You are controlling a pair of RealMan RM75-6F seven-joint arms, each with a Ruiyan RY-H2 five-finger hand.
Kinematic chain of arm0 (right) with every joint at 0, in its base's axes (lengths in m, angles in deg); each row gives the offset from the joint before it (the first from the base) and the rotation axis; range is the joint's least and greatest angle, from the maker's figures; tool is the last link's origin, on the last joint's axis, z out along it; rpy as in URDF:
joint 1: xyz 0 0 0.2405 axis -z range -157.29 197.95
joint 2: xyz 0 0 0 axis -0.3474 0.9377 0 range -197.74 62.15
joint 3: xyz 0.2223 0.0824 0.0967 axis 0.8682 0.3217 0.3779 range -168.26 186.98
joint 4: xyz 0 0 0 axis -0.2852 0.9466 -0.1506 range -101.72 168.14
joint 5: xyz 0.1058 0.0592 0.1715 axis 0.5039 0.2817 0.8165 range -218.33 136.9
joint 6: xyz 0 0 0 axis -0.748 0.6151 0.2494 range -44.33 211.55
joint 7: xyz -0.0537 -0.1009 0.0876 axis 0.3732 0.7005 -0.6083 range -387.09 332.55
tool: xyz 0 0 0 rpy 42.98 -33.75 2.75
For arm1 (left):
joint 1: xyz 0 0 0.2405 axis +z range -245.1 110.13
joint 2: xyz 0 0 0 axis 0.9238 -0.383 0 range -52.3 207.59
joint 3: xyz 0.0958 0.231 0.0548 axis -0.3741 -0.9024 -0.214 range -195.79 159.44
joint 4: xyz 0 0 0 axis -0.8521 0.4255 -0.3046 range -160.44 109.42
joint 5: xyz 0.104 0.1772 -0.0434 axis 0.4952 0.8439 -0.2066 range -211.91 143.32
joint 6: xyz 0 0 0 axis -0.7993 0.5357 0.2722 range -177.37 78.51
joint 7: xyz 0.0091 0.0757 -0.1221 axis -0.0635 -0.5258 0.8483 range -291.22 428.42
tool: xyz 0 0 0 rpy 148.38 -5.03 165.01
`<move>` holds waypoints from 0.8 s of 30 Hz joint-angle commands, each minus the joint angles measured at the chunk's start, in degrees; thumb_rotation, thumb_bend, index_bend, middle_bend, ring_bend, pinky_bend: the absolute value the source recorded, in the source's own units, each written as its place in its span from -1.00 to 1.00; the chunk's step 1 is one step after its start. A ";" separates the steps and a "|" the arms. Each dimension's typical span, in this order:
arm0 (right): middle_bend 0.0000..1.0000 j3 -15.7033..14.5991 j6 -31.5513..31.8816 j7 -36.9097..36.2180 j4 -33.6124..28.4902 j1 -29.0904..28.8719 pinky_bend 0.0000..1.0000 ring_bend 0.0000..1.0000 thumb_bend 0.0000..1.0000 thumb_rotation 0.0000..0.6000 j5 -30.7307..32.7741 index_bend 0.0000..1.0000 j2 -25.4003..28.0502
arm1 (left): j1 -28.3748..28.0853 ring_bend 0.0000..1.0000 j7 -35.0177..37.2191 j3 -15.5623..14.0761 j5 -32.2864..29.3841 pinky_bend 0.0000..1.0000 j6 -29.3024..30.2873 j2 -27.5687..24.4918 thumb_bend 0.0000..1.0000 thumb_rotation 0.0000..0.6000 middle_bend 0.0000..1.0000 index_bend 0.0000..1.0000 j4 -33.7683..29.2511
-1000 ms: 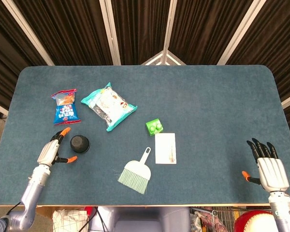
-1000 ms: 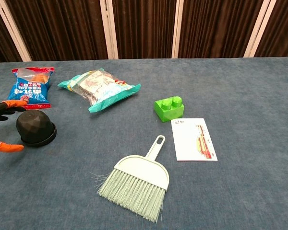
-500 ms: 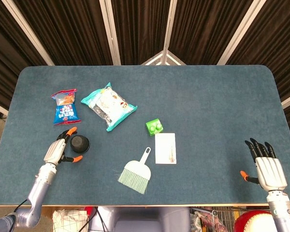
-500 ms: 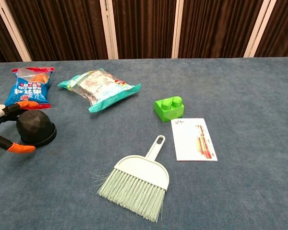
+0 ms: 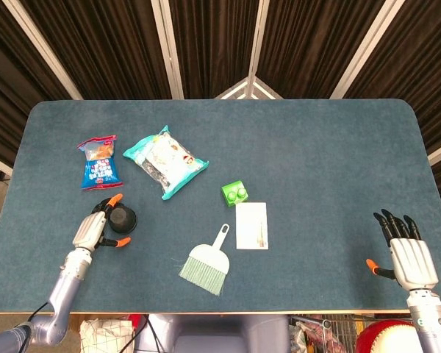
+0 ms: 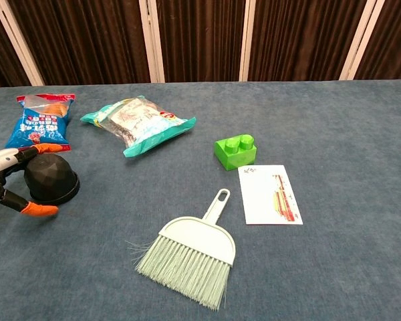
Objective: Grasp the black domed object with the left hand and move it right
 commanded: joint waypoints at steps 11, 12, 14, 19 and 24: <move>-0.85 -0.01 -0.05 0.32 0.15 -0.14 -0.93 -0.75 -0.56 1.00 0.18 -0.80 -0.51 | 0.03 -1.00 -1.20 0.43 -1.11 -1.00 -0.02 0.13 -0.38 1.00 -0.52 -0.98 0.14; -0.85 -0.06 0.05 0.25 0.17 -0.05 -0.93 -0.75 -0.56 1.00 0.14 -0.80 -0.46 | 0.03 -1.00 -1.25 0.43 -1.07 -1.00 0.07 0.18 -0.34 1.00 -0.52 -0.98 0.26; -0.85 -0.11 -0.17 0.07 0.22 -0.13 -0.93 -0.75 -0.56 1.00 0.18 -0.80 -0.56 | -0.01 -1.00 -1.61 0.42 -1.15 -1.00 0.07 0.27 -0.31 1.00 -0.52 -0.98 0.49; -0.85 -0.19 -0.51 -0.10 0.18 -0.32 -0.93 -0.75 -0.56 1.00 0.12 -0.80 -0.60 | -0.16 -1.00 -1.63 0.73 -1.54 -1.00 -0.18 0.36 -0.30 1.00 -0.53 -0.98 0.54; -0.85 -0.11 -0.61 -0.09 0.11 -0.41 -0.93 -0.75 -0.56 1.00 0.28 -0.80 -0.61 | -0.26 -1.00 -1.64 0.84 -1.52 -1.00 -0.12 0.42 -0.20 1.00 -0.42 -0.95 0.61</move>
